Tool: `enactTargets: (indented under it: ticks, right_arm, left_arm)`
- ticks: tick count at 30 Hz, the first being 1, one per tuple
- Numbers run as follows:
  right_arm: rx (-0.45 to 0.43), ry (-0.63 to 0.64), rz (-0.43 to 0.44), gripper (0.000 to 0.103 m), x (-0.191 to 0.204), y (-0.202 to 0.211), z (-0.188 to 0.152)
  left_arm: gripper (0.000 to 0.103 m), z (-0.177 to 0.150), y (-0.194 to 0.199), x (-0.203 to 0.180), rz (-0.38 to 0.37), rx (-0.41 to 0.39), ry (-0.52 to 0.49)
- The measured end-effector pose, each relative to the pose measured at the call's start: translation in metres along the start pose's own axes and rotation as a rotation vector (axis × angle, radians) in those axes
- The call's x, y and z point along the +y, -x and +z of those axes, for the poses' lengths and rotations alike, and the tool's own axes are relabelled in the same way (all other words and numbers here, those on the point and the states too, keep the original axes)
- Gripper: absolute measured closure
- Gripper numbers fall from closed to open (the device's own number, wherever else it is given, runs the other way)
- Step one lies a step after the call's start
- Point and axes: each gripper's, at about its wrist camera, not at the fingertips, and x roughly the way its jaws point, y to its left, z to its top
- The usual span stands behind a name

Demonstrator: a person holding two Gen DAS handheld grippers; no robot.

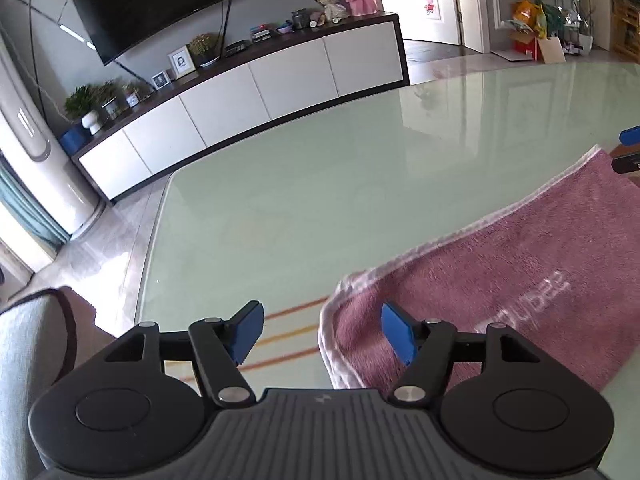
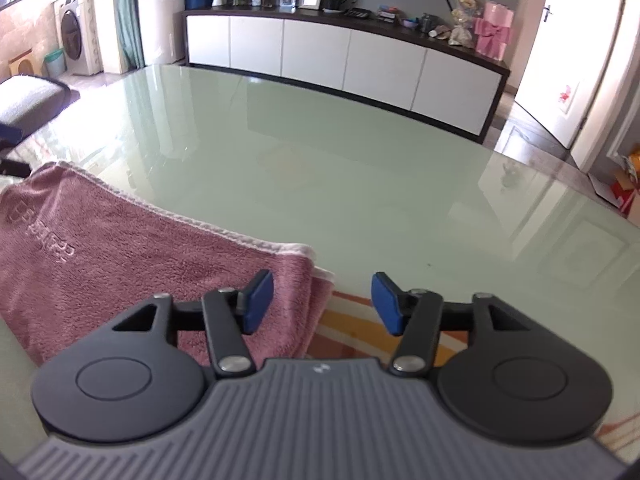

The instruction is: Fold towel

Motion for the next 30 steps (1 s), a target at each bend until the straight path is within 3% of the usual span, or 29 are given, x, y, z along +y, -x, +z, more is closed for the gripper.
enactTargets:
  ticks: [4, 8, 12, 14, 19, 26, 30]
  right_arm:
    - [-0.006, 0.001, 0.011, 0.046, 0.003, 0.018, -0.008]
    - [-0.014, 0.017, 0.095, 0.047, 0.023, 0.037, -0.019]
    - [0.008, 0.043, 0.164, 0.069, 0.05, 0.046, -0.028]
    - [0.024, 0.049, 0.194, 0.072, 0.066, 0.045, -0.033]
    - [0.061, 0.051, 0.178, 0.074, 0.078, 0.036, -0.046]
    - [0.081, -0.067, 0.159, 0.081, 0.039, 0.032, -0.055]
    - [0.086, -0.079, 0.137, 0.08, 0.045, 0.035, -0.051]
  left_arm:
    - [0.033, -0.012, 0.016, -0.01, -0.037, -0.01, 0.001]
    - [0.032, -0.023, 0.032, -0.031, -0.096, -0.034, -0.01]
    - [0.032, -0.031, 0.034, -0.052, -0.14, -0.049, 0.0]
    - [0.032, -0.034, 0.03, -0.058, -0.15, -0.041, 0.011]
    - [0.032, -0.049, 0.016, -0.059, -0.126, 0.008, 0.036]
    - [0.025, -0.071, 0.007, -0.021, -0.143, 0.059, 0.169]
    - [0.029, -0.071, 0.011, -0.023, -0.128, 0.048, 0.163]
